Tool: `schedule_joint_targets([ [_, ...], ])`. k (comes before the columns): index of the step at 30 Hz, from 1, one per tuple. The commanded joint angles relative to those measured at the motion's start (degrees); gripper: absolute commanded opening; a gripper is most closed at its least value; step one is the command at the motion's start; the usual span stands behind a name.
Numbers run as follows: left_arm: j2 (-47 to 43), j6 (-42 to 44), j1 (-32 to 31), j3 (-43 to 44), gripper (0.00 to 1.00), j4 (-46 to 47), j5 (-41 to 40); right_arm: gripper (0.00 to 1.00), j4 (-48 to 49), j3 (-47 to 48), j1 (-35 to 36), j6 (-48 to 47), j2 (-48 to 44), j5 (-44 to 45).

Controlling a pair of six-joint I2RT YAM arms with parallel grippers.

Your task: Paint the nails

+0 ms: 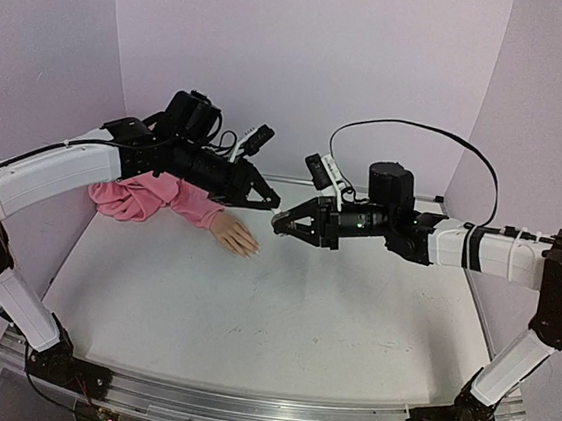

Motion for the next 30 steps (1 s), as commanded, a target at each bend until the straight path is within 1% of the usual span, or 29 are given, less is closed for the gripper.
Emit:
schedule_joint_targets([
  [1,-3.60,1.47,-0.14,3.08,0.00,0.09,-3.08,0.00,1.75,2.49,0.03,-1.25,-0.49,0.25],
  [30,-5.58,2.00,-0.10,1.75,0.00,0.01,-6.73,0.00,1.75,2.55,0.01,-1.34,-0.57,0.32],
])
